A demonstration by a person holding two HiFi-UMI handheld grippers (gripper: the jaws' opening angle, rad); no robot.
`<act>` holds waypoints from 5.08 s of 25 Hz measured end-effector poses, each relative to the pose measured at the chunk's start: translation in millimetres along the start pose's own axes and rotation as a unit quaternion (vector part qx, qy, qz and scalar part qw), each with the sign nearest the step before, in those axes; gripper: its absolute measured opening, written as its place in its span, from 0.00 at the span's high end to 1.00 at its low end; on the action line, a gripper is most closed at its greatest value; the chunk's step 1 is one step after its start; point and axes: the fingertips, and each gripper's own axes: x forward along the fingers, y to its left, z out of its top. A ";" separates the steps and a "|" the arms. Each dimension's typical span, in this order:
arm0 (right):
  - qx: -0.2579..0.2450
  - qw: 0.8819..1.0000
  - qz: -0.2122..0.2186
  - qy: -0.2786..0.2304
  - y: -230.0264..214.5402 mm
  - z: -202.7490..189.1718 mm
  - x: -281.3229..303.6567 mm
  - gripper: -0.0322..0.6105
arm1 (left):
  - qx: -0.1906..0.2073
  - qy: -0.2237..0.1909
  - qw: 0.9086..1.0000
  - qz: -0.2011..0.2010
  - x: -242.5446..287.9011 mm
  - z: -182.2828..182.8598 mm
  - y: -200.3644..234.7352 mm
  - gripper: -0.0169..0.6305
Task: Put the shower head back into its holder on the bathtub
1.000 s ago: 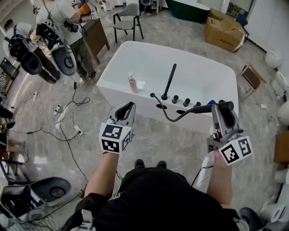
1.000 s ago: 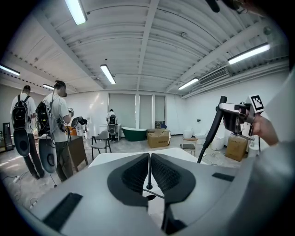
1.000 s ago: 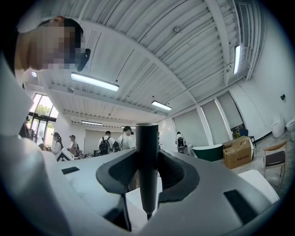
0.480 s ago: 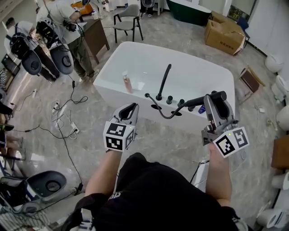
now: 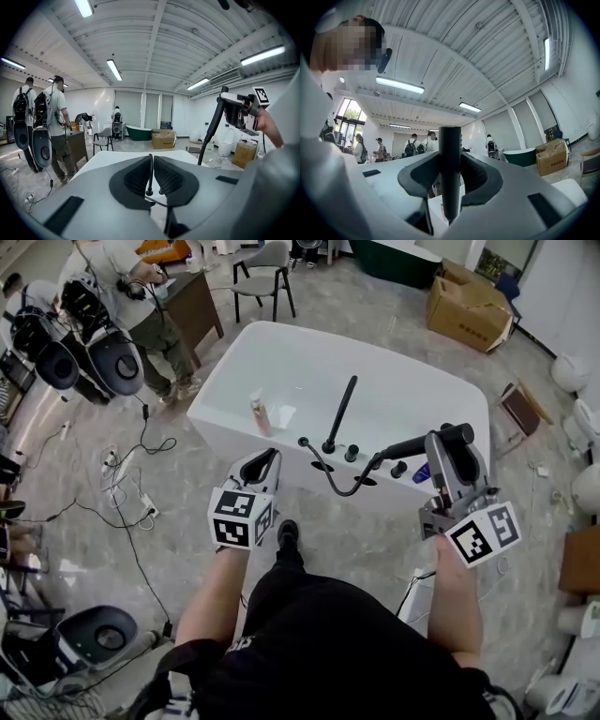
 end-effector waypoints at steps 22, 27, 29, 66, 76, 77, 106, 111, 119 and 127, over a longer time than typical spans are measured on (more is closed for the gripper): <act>0.000 0.999 0.015 0.029 -27.0 -37.7 259.6 0.72 | -0.010 0.038 0.999 -0.037 152.1 14.6 175.9 0.92; -0.008 1.000 0.006 0.029 -20.3 -41.7 283.8 0.72 | -0.014 0.029 0.998 -0.045 161.4 17.8 201.8 0.92; -0.010 1.000 0.003 0.027 -23.2 -36.8 292.6 0.72 | -0.015 0.030 0.998 -0.053 169.1 23.1 204.6 0.92; 0.063 0.994 -0.036 0.086 -115.5 -119.8 258.9 0.72 | -0.009 0.115 0.947 -0.298 286.1 -93.4 8.7 0.61; 0.065 0.993 -0.047 0.086 -118.6 -116.4 253.2 0.72 | -0.003 0.115 0.911 -0.395 300.1 -112.8 -34.4 0.59; 0.067 0.993 -0.047 0.084 -118.5 -113.3 252.1 0.72 | 0.000 0.117 0.908 -0.402 301.4 -112.3 -38.3 0.59; 0.051 0.998 -0.013 0.040 -83.6 -40.7 269.1 0.72 | 0.033 0.050 0.958 -0.280 304.5 -23.8 64.0 0.86; 0.053 0.998 -0.005 0.032 -88.1 -35.4 276.9 0.72 | 0.030 0.013 0.968 -0.250 300.5 16.5 92.0 0.86; 0.051 0.998 0.002 0.029 -87.9 -36.2 286.3 0.72 | 0.018 0.006 0.977 -0.213 293.6 26.2 120.8 0.86; 0.058 0.997 -0.018 0.043 -102.0 -46.6 277.0 0.73 | 0.013 -0.010 0.985 -0.171 291.6 46.8 147.4 0.86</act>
